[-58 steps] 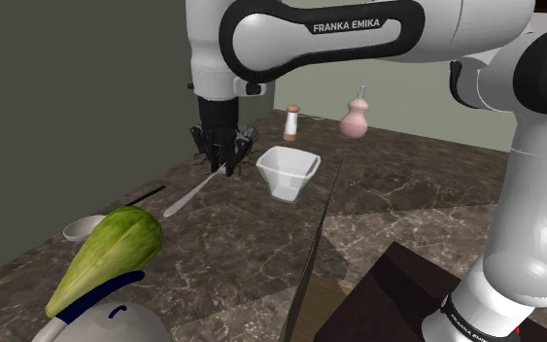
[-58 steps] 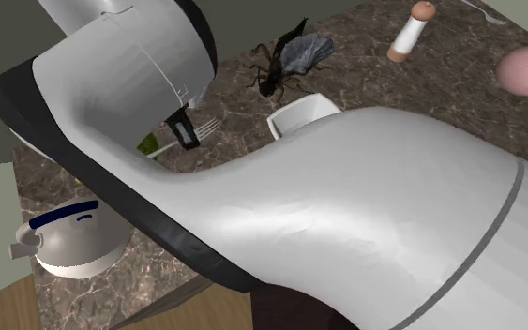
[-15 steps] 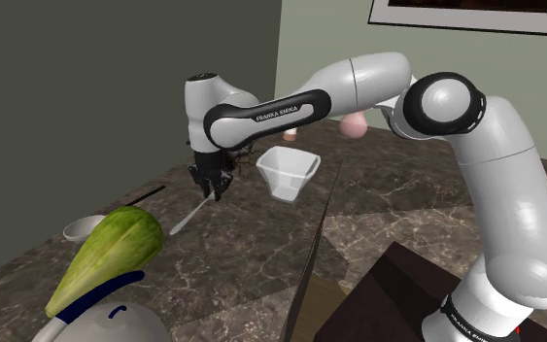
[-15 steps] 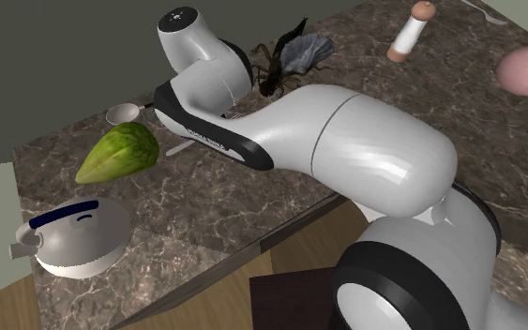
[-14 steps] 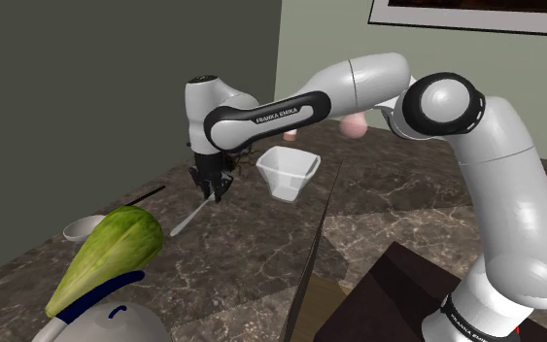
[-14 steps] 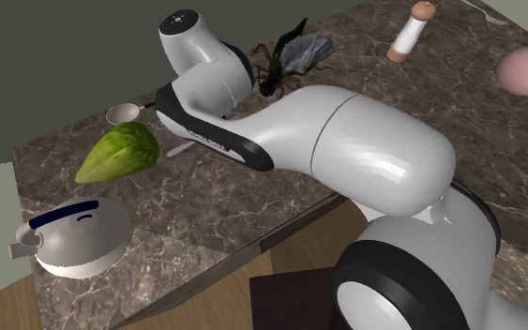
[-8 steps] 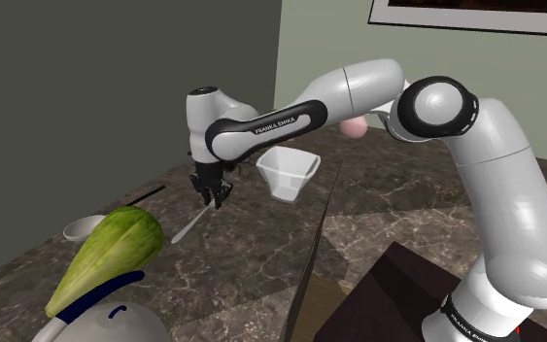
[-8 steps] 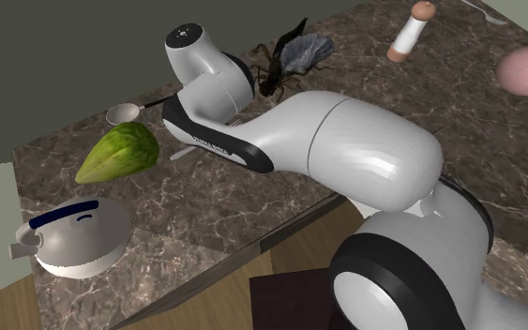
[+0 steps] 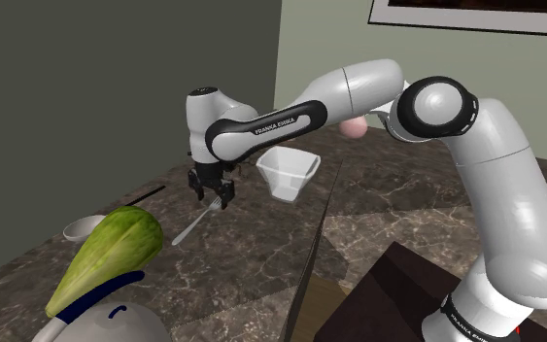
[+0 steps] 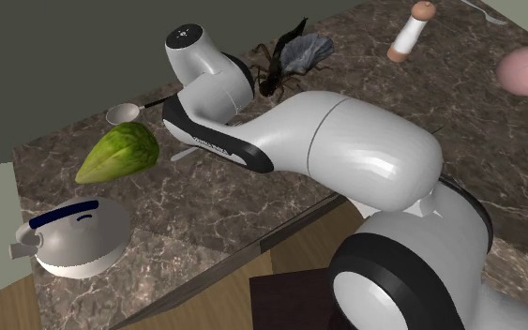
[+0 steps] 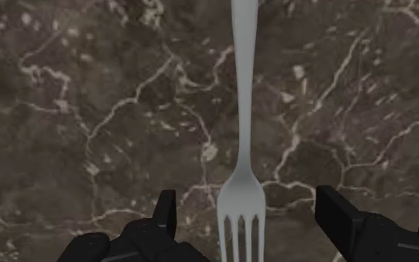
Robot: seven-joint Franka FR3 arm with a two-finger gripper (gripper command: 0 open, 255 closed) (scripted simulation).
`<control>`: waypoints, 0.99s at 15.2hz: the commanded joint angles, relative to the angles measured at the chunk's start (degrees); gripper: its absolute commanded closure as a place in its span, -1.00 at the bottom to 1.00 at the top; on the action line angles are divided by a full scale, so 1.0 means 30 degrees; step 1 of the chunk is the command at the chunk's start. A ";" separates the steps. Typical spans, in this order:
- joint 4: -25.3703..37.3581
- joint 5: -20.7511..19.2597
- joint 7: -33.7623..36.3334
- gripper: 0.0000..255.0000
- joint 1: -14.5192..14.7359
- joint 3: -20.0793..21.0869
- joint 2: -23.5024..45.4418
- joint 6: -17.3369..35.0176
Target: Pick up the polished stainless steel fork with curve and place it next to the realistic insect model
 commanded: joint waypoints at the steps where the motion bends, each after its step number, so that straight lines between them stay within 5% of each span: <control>1: 0.0000 0.0000 0.0000 -1.00 0.0000 0.0000 0.0000 0.0000; 7: 0.1129 0.0582 -0.0386 -1.00 0.0061 0.0410 -0.0838 -0.1817; 15: 0.1130 0.0581 -0.0385 -1.00 0.0060 0.0411 -0.0838 -0.1817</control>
